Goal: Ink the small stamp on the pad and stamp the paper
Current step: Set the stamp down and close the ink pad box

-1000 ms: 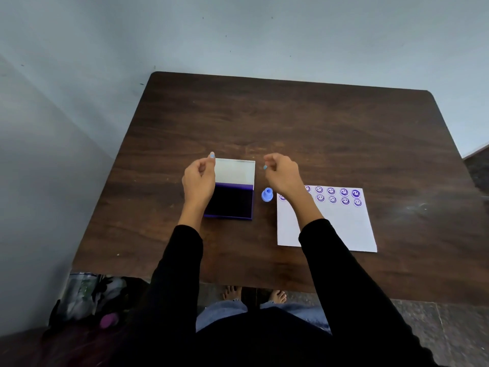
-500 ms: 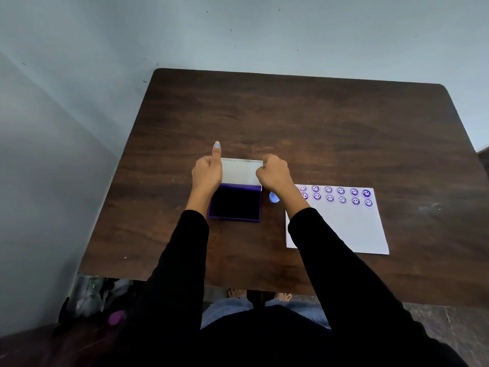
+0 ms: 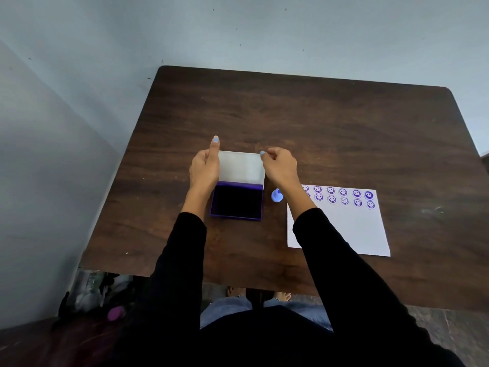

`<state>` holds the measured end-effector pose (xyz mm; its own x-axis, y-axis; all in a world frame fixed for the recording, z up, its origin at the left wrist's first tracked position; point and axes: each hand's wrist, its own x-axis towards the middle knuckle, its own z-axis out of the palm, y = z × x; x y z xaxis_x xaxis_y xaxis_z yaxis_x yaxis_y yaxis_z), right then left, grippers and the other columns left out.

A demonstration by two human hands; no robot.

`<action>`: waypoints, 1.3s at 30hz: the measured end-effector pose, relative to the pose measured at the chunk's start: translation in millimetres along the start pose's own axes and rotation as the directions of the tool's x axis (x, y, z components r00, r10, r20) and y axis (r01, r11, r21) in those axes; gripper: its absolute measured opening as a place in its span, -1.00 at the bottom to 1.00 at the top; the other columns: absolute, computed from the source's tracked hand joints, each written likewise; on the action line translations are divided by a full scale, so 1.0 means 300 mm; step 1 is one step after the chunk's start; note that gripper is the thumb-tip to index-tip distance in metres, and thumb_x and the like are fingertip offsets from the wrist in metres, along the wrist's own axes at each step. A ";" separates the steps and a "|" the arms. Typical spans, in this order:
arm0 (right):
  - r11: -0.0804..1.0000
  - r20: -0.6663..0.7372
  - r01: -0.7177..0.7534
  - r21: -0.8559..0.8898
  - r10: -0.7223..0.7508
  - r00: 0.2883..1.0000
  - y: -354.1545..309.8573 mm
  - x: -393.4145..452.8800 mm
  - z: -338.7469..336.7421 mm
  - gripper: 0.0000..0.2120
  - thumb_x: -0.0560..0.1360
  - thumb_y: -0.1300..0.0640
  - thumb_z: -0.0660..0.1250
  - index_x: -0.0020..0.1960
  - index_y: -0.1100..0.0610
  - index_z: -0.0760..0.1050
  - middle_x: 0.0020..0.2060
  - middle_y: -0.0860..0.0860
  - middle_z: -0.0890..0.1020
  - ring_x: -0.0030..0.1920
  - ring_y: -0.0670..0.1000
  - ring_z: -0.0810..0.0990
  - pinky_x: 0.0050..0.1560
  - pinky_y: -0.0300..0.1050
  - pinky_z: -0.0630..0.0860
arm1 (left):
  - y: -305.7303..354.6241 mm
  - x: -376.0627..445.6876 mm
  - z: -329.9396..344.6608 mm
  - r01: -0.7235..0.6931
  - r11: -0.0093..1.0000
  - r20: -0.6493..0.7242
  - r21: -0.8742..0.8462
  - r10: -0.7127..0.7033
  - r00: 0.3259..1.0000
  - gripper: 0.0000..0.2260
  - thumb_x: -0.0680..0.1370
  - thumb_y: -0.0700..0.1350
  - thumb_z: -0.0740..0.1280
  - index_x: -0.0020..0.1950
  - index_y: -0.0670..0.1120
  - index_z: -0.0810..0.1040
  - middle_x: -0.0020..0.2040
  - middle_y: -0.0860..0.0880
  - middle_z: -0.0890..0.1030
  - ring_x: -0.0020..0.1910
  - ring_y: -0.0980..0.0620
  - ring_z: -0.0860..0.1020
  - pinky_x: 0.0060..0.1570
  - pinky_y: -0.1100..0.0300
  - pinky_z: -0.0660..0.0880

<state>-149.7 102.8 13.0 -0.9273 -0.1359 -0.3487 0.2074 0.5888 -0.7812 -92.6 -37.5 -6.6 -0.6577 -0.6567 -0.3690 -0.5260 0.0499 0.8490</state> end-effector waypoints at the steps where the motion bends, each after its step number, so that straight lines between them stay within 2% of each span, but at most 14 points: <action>1: 1.000 -0.010 0.017 0.003 -0.017 1.000 0.001 -0.001 -0.001 -0.69 0.56 0.07 0.21 0.18 0.21 0.54 0.04 0.12 0.65 0.20 0.14 0.53 0.15 -0.10 0.41 | 0.003 -0.007 -0.001 0.002 1.000 0.003 -0.006 -0.002 1.000 -0.52 0.49 0.37 0.09 -0.23 -0.02 0.45 -0.08 -0.03 0.60 0.01 -0.06 0.57 0.09 -0.01 0.47; 3: 0.999 -0.030 0.047 0.000 -0.047 0.998 0.003 -0.007 -0.003 -0.71 0.56 0.05 0.21 0.09 0.21 0.59 -0.06 0.12 0.67 0.12 0.14 0.57 0.09 -0.10 0.43 | 0.006 -0.019 -0.003 0.004 0.999 0.017 -0.034 -0.003 1.000 -0.50 0.48 0.38 0.10 -0.15 -0.04 0.50 -0.03 -0.05 0.62 0.05 -0.06 0.57 0.14 -0.02 0.48; 7: 0.996 -0.083 0.086 -0.005 -0.086 0.993 0.005 -0.027 -0.013 -0.72 0.56 0.05 0.22 0.07 0.20 0.60 -0.01 0.12 0.68 0.09 0.12 0.58 0.13 -0.05 0.46 | 0.011 -0.050 -0.014 -0.001 0.997 0.024 -0.083 0.003 1.000 -0.43 0.44 0.41 0.13 0.10 -0.02 0.54 0.10 -0.01 0.60 0.13 -0.02 0.54 0.24 -0.06 0.44; 8: 0.996 -0.096 0.094 -0.006 -0.094 0.991 0.005 -0.033 -0.016 -0.73 0.55 0.05 0.23 0.06 0.21 0.60 -0.01 0.12 0.68 0.09 0.11 0.59 0.12 -0.06 0.47 | 0.009 -0.057 -0.016 -0.005 0.996 0.023 -0.091 0.007 1.000 -0.47 0.43 0.41 0.13 0.07 0.02 0.54 0.08 0.01 0.60 0.12 -0.01 0.54 0.24 -0.04 0.44; 10: 0.994 -0.116 0.107 -0.009 -0.107 0.987 0.004 -0.043 -0.021 -0.75 0.54 0.06 0.25 0.01 0.20 0.60 -0.04 0.12 0.69 0.06 0.11 0.60 0.09 -0.09 0.47 | 0.006 -0.074 -0.020 -0.027 0.995 0.007 -0.096 0.028 1.000 -0.59 0.46 0.39 0.13 -0.15 0.09 0.54 -0.07 0.07 0.60 0.06 0.02 0.55 0.16 0.04 0.46; 12: 0.994 -0.128 0.110 -0.029 -0.113 0.985 0.003 -0.057 -0.029 -0.78 0.53 0.08 0.26 -0.05 0.20 0.60 -0.09 0.14 0.69 0.02 0.12 0.61 0.03 -0.13 0.46 | 0.002 -0.093 -0.027 -0.054 0.995 -0.007 -0.088 0.054 0.999 -0.61 0.49 0.35 0.13 -0.27 0.09 0.49 -0.18 0.11 0.57 -0.01 0.03 0.55 0.07 0.07 0.45; 17: 0.985 -0.088 0.117 -0.128 -0.129 0.988 0.003 -0.101 -0.057 -0.83 0.50 0.15 0.24 -0.24 0.15 0.51 -0.14 0.21 0.69 -0.01 0.20 0.61 0.06 -0.05 0.53 | -0.022 -0.112 -0.065 -0.121 0.991 -0.047 -0.061 0.118 0.992 -0.69 0.52 0.17 0.28 -0.07 -0.06 0.60 -0.05 -0.04 0.67 0.03 -0.01 0.61 0.15 -0.02 0.52; 20: 0.975 -0.002 0.126 -0.180 -0.129 0.992 -0.007 -0.132 -0.071 -0.86 0.47 0.19 0.26 -0.24 0.18 0.53 -0.14 0.23 0.69 0.01 0.18 0.62 0.12 -0.04 0.54 | -0.030 -0.120 -0.082 -0.116 0.992 -0.069 -0.049 0.113 0.991 -0.85 0.49 0.02 0.38 -0.13 -0.05 0.60 -0.12 -0.09 0.67 -0.01 -0.07 0.64 0.10 -0.06 0.56; 23: 0.982 0.078 0.087 -0.165 -0.075 0.994 -0.019 -0.157 -0.088 -0.86 0.43 0.27 0.26 -0.20 0.24 0.60 -0.14 0.24 0.69 -0.01 0.20 0.65 0.16 0.00 0.55 | -0.038 -0.128 -0.098 -0.064 0.996 -0.085 -0.066 0.058 0.995 -0.86 0.48 -0.03 0.41 -0.20 -0.08 0.61 -0.24 -0.10 0.65 -0.10 -0.10 0.67 0.04 -0.02 0.60; 26: 0.985 0.136 0.018 -0.169 0.005 0.991 -0.020 -0.176 -0.099 -0.87 0.42 0.31 0.28 -0.25 0.23 0.58 -0.15 0.25 0.71 -0.02 0.15 0.67 0.15 0.01 0.57 | -0.049 -0.131 -0.117 0.004 0.998 -0.063 -0.062 -0.008 0.998 -0.90 0.46 -0.11 0.44 -0.18 -0.14 0.64 -0.27 -0.10 0.65 -0.21 -0.04 0.67 -0.10 0.09 0.64; 30: 0.980 0.195 -0.035 -0.198 0.074 0.978 0.003 -0.184 -0.080 -0.84 0.41 0.33 0.34 -0.05 0.34 0.63 -0.12 0.26 0.71 -0.04 0.14 0.68 0.14 0.01 0.59 | -0.075 -0.143 -0.136 0.047 0.998 -0.042 -0.031 -0.049 0.998 -0.93 0.41 -0.27 0.45 -0.14 -0.20 0.62 -0.26 -0.12 0.63 -0.36 0.06 0.61 -0.37 0.30 0.60; 34: 0.962 0.207 -0.013 -0.271 0.071 0.976 0.039 -0.189 -0.039 -0.82 0.37 0.34 0.38 -0.04 0.36 0.61 -0.01 0.28 0.66 0.03 0.22 0.64 0.13 0.06 0.58 | -0.091 -0.154 -0.148 0.128 0.992 -0.024 0.018 -0.128 0.992 -0.85 0.37 -0.36 0.44 -0.24 -0.13 0.56 -0.19 -0.19 0.64 -0.38 0.01 0.61 -0.37 0.25 0.61; 37: 0.932 0.185 0.012 -0.361 0.060 0.981 0.057 -0.198 -0.011 -0.87 0.36 0.32 0.37 -0.10 0.32 0.57 -0.07 0.22 0.63 -0.01 0.16 0.62 -0.03 -0.08 0.59 | -0.098 -0.168 -0.142 0.155 0.986 -0.022 0.056 -0.154 0.988 -0.83 0.35 -0.39 0.45 -0.21 -0.15 0.55 -0.18 -0.20 0.64 -0.38 0.01 0.61 -0.43 0.26 0.60; 39: 0.911 0.174 0.021 -0.412 0.055 0.983 0.065 -0.208 0.003 -0.95 0.36 0.32 0.34 -0.26 0.23 0.49 -0.17 0.22 0.55 -0.10 0.13 0.54 -0.23 -0.15 0.45 | -0.105 -0.178 -0.134 0.161 0.984 -0.027 0.076 -0.159 0.987 -0.81 0.35 -0.40 0.45 -0.15 -0.17 0.56 -0.16 -0.21 0.64 -0.38 0.01 0.61 -0.44 0.25 0.60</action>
<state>-87.5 122.2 19.1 -0.8461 -0.2395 -0.4762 0.0409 0.8615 -0.5060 -19.2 -34.3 1.5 -0.5510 -0.6762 -0.4891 -0.6645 0.0010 0.7473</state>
